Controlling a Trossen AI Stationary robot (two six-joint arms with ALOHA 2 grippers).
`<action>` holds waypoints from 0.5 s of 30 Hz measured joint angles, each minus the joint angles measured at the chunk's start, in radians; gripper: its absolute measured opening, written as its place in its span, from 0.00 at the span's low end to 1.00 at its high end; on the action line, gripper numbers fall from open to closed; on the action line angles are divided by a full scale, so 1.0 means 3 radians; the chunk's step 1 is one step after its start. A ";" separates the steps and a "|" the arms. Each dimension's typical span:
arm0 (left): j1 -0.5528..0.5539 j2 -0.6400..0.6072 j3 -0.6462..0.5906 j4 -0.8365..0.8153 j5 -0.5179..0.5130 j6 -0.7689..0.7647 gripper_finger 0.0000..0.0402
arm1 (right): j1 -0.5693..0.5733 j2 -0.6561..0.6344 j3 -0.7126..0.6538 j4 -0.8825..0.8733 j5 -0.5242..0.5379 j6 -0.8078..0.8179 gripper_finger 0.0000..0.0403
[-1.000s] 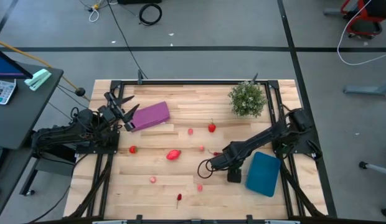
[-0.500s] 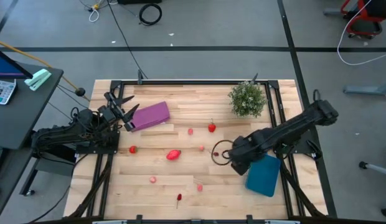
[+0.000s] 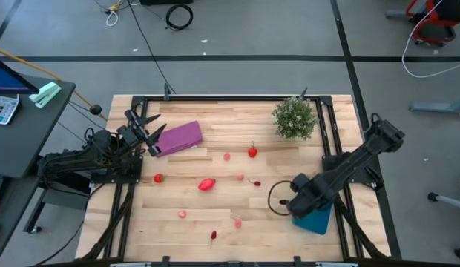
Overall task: Pick and placing Produce into tupperware
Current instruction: Put the green bell pepper into the blue bin
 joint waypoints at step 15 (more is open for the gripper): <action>-0.0001 0.0000 0.0000 -0.0043 0.0000 -0.0120 0.45 | 0.0042 0.0117 -0.1004 0.1321 -0.0359 0.0179 0.60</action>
